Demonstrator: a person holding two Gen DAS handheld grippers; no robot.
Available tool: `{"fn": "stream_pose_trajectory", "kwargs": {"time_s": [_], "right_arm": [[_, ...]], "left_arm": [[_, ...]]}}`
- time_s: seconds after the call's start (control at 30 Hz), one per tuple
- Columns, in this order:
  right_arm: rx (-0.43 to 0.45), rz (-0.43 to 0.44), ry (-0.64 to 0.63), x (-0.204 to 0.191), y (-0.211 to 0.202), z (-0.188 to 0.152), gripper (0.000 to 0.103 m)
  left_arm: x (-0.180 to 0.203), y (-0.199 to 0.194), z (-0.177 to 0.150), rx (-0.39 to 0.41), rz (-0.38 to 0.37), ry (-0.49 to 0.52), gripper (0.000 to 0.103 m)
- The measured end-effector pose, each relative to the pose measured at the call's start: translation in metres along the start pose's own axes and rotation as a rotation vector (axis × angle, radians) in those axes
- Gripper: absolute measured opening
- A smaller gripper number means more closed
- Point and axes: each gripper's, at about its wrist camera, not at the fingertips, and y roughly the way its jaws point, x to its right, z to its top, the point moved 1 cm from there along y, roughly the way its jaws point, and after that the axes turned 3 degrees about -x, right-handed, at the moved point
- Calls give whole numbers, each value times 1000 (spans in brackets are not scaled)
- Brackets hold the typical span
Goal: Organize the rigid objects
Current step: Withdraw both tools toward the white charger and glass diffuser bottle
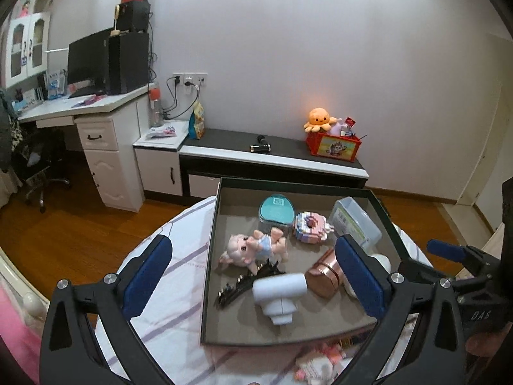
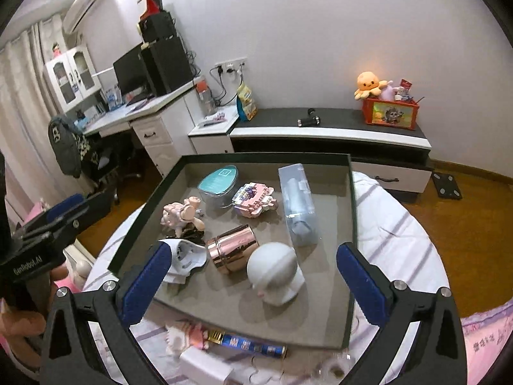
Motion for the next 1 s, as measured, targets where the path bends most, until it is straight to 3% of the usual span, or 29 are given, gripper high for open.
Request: {"fn": "stream_pose_trajectory", "kwargs": {"time_s": [0.33, 0.53, 0.73, 1.0], "right_arm": [[102, -22, 37, -7, -64, -30, 103], [179, -85, 55, -12, -104, -59, 103], [179, -158, 76, -10, -125, -90, 103], [155, -211, 126, -12, -133, -117, 103]], "left_arm": [[9, -58, -25, 44, 31, 10, 103], [14, -92, -52, 80, 56, 1, 103], [17, -109, -87, 76, 49, -5, 103], [31, -109, -119, 10, -37, 44, 103]]}}
